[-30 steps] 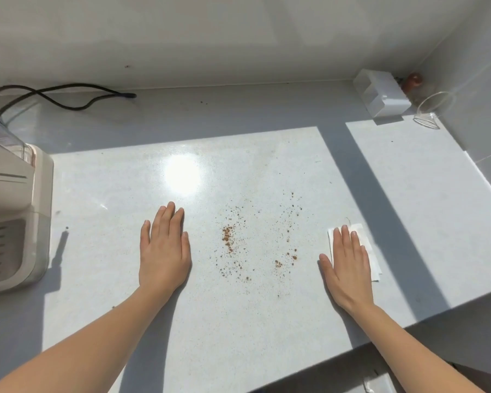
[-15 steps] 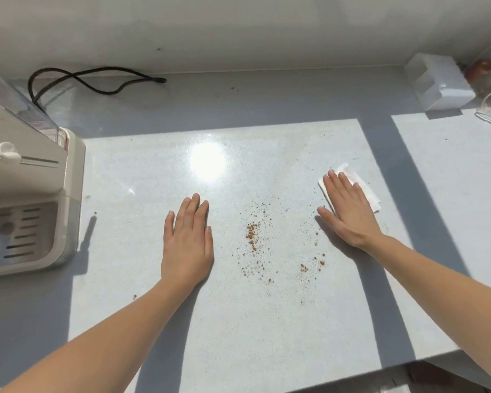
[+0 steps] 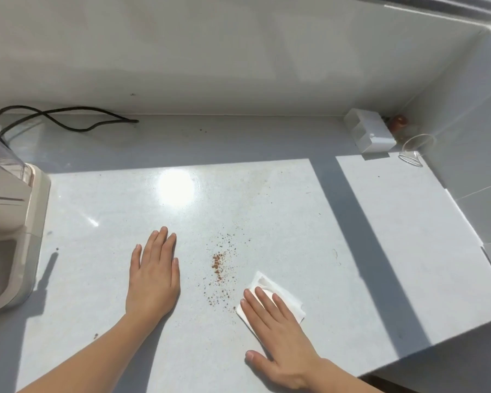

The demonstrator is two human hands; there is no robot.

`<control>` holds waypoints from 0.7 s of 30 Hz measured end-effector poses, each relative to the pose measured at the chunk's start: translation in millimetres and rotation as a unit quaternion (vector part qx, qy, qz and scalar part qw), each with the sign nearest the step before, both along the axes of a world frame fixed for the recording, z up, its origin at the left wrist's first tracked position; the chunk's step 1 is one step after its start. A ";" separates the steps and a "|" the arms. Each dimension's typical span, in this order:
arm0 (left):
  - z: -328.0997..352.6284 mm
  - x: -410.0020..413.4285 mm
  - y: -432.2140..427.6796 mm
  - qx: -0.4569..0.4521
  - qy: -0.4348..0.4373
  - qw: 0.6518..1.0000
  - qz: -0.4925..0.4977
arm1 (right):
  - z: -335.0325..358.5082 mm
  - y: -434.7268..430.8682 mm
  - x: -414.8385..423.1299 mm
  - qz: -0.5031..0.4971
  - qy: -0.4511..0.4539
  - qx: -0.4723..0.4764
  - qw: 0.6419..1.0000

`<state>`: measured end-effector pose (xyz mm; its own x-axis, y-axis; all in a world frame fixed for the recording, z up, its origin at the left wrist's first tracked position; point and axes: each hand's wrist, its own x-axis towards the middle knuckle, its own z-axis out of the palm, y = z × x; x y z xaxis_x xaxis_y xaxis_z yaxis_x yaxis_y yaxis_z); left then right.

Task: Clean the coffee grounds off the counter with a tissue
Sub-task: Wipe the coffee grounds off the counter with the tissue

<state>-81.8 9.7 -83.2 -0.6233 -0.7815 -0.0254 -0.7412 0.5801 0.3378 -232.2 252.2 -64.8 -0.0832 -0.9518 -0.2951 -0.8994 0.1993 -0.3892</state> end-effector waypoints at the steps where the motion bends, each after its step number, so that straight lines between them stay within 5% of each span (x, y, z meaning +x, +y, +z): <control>1: 0.1 0.0 0.3 0.000 0.000 1.000 0.000 | -0.3 1.0 8.8 -0.017 -0.003 -0.003 1.000; 5: -0.3 0.6 -0.5 0.000 0.004 1.000 -0.001 | 2.5 -8.8 31.7 -0.120 -0.055 -0.018 0.991; 9: -1.8 1.3 -0.4 0.003 0.011 1.000 0.000 | 5.5 -16.9 38.5 -0.280 -0.165 -0.066 0.943; 13: -2.9 1.7 -1.0 0.005 0.017 1.000 -0.003 | 5.1 -9.8 26.8 -0.262 -0.049 -0.087 0.960; 21: -6.9 1.4 -2.7 0.000 0.016 1.000 -0.003 | 0.9 12.9 -12.2 -0.367 0.011 -0.144 0.919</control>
